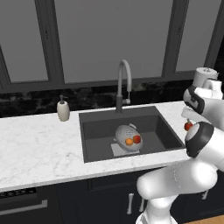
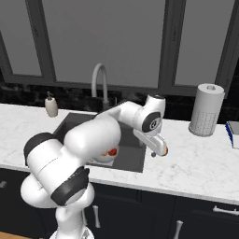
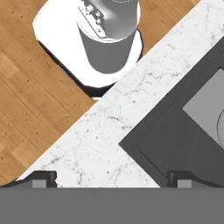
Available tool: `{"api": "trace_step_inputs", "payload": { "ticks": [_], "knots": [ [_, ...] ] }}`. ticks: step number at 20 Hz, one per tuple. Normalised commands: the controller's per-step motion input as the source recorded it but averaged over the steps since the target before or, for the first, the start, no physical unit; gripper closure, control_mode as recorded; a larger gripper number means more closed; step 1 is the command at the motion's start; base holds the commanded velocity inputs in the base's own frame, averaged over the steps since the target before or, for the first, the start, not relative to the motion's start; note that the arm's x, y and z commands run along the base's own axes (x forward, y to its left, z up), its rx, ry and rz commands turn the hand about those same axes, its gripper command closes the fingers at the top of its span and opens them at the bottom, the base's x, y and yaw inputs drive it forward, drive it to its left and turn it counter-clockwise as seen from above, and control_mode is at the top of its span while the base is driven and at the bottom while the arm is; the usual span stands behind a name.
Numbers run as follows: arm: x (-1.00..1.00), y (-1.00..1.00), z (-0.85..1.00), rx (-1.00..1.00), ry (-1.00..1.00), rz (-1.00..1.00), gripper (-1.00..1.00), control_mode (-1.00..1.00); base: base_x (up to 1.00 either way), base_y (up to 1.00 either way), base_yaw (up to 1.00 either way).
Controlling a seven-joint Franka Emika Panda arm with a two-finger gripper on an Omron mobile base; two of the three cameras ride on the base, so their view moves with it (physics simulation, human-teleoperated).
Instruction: Put the colander in the sink, put the tangerine, apple, apple in the colander, and turn on the sink faucet and pour water over the colander.
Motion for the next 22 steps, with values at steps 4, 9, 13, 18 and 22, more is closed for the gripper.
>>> {"api": "trace_step_inputs", "payload": {
  "ticks": [4,9,13,18,22],
  "knots": [
    [0.26,-0.07,-0.36,0.00,0.00,0.03,-1.00,-1.00,0.00,0.00,0.00],
    [0.19,-0.20,-0.37,0.00,0.00,0.02,-1.00,-1.00,0.00,0.00,0.00],
    [0.19,-0.15,-0.19,0.00,0.00,0.01,-1.00,-1.00,0.00,0.00,0.00],
    [0.32,-0.10,-0.10,0.00,0.00,0.03,-1.00,-1.00,0.00,0.00,0.00],
    [0.36,-0.05,-0.10,-0.02,0.00,0.04,-1.00,-1.00,0.00,0.00,0.00]
  ]
}}
